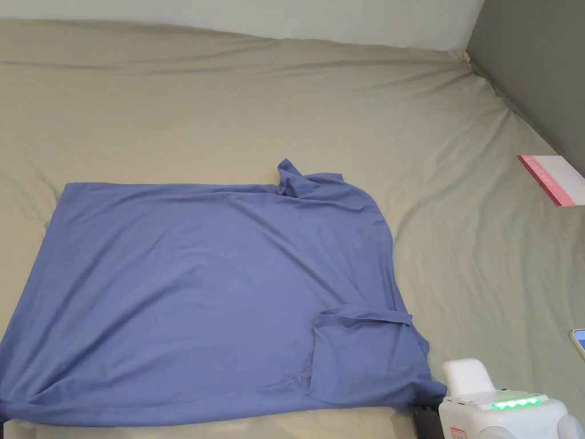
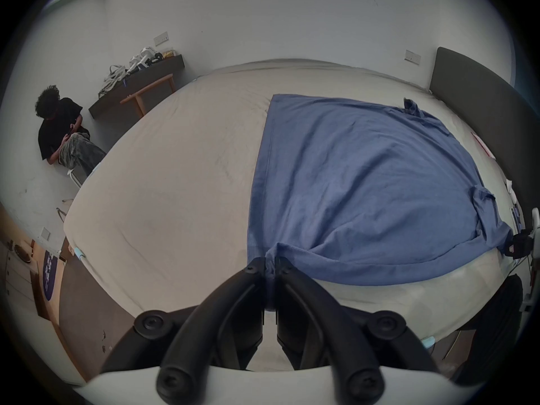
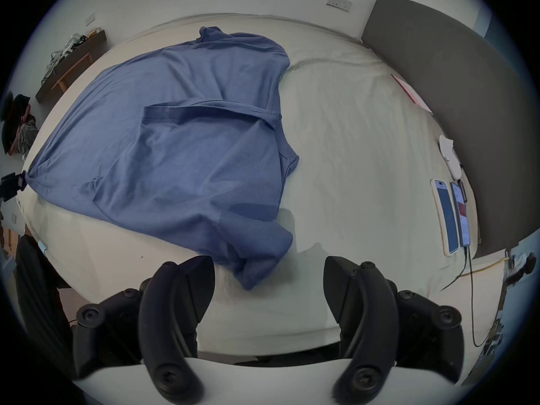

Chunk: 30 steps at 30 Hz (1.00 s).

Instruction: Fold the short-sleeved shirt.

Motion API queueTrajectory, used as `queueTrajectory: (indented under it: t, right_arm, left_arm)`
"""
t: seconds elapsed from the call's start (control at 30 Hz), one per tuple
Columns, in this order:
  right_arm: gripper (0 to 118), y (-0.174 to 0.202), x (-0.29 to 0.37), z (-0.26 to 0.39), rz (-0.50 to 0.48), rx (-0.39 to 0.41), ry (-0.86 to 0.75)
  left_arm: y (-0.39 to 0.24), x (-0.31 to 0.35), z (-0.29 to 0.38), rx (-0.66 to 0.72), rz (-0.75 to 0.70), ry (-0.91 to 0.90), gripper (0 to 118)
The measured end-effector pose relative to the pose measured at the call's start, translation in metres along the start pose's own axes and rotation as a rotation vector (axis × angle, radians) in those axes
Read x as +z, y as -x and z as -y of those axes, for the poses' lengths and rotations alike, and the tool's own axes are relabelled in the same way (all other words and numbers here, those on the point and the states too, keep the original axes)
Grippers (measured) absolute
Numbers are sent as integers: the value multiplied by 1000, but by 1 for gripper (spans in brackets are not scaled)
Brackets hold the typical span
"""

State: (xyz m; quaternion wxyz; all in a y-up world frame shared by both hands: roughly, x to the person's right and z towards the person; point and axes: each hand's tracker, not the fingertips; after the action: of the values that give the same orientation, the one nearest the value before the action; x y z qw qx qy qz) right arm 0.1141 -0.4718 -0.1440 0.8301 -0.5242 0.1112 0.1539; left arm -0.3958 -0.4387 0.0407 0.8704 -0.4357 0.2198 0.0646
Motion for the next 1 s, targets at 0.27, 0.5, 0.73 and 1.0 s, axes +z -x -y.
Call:
queueTrajectory:
  t: [0.27, 0.5, 0.73, 1.0]
  right_arm:
    - [6, 8, -15, -9, -100, 72, -12]
    - [6, 10, 24, -13, -92, 88, -151]
    - [6, -10, 64, -45, -164, -11, -323]
    - [6, -17, 32, -109, -124, -72, -295]
  left_arm:
    - [-6, -5, -1, -8, -13, 33, 5]
    - [-5, 9, -3, 30, -4, -21, 5]
    - [6, 19, -29, 121, 31, -169, 5]
    - [11, -16, -86, 169, 31, -207, 5]
